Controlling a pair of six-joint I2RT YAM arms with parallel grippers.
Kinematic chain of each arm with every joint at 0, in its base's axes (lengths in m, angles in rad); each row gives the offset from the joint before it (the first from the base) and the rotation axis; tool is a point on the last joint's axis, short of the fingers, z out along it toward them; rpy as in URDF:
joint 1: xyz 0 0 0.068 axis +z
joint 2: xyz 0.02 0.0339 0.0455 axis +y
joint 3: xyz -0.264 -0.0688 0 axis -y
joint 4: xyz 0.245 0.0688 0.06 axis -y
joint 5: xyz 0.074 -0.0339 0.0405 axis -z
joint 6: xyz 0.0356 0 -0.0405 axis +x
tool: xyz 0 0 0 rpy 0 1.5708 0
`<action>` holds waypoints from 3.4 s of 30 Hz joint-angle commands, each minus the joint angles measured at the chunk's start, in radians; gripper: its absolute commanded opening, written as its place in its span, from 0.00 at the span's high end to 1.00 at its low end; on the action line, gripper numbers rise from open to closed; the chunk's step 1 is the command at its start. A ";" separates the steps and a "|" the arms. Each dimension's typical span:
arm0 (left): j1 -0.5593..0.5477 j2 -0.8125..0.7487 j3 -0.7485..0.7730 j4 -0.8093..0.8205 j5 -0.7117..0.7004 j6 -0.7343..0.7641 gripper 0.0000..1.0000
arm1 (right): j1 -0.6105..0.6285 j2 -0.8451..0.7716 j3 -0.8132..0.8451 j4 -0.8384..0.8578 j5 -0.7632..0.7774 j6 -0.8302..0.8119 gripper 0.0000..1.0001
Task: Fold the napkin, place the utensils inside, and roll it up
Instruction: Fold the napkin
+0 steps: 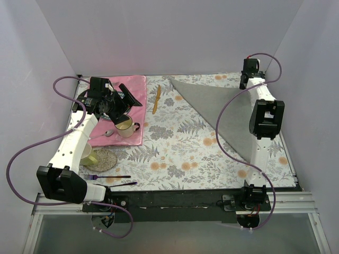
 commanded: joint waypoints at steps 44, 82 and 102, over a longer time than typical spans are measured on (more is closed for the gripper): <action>-0.381 1.070 0.497 1.215 -0.120 -0.216 1.00 | -0.043 -0.744 -0.918 -0.263 -0.553 0.210 0.71; -0.323 1.320 0.703 1.290 -0.341 -0.394 1.00 | -0.302 -1.013 -1.339 -0.349 -0.310 0.298 0.70; -0.236 1.306 0.773 1.383 -0.244 -0.421 1.00 | -0.302 -1.065 -1.193 -0.366 -0.481 0.290 0.65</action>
